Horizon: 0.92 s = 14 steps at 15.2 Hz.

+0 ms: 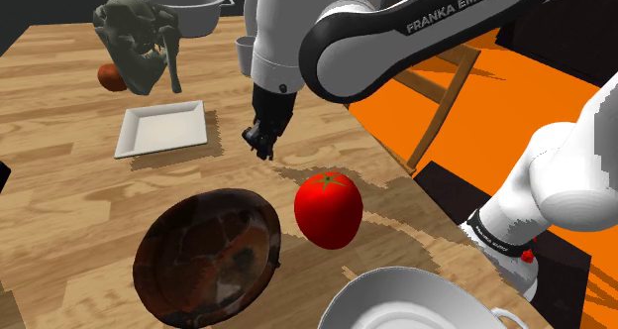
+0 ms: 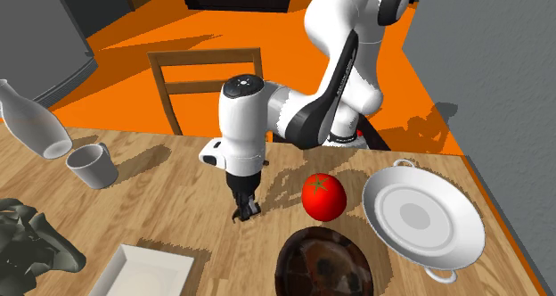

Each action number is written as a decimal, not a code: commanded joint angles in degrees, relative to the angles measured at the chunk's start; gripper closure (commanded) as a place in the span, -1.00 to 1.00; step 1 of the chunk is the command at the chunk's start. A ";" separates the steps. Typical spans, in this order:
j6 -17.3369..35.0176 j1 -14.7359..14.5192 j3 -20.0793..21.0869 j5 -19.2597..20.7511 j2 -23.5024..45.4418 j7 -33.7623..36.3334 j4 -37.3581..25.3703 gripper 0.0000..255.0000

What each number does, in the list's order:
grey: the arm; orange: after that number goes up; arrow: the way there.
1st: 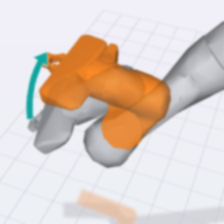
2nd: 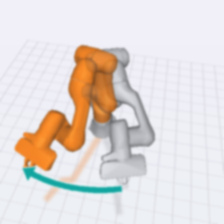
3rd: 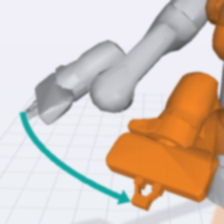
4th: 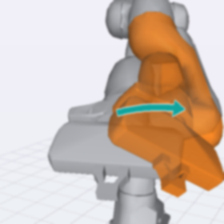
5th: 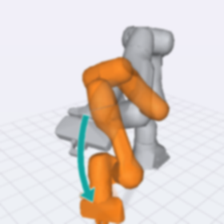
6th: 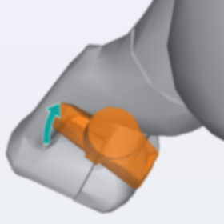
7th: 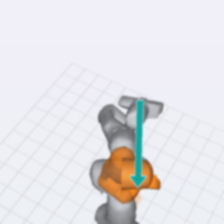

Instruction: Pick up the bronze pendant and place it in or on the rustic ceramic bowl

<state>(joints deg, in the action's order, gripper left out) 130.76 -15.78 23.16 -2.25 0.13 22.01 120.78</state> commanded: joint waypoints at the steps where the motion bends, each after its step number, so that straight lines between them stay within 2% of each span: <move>1: -1.67 0.04 -0.04 -0.29 -0.64 -0.16 -1.05 1.00; 14: -11.49 0.25 -0.36 -1.33 -3.42 -0.69 -8.27 1.00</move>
<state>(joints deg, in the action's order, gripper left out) 120.11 -15.54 22.82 -3.52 -3.09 21.34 113.12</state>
